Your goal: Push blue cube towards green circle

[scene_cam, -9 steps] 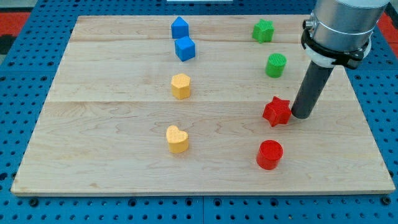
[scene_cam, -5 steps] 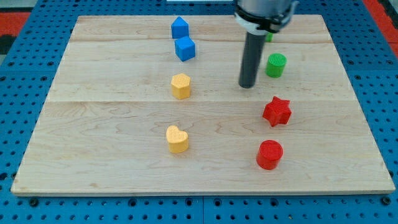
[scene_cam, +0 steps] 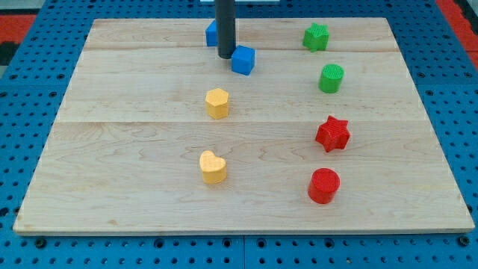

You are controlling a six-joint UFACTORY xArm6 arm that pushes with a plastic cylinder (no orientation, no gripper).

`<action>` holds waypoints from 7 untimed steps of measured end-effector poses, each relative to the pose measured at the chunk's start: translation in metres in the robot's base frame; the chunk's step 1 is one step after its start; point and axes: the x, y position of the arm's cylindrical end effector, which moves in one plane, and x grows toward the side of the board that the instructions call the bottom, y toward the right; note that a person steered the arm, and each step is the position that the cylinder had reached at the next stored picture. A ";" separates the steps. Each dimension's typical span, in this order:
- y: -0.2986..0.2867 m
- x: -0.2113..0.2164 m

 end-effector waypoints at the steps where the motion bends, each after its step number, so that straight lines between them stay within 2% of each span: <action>1: -0.025 0.008; 2: 0.003 0.009; 3: 0.059 0.011; 5: 0.064 0.052; 7: 0.099 0.049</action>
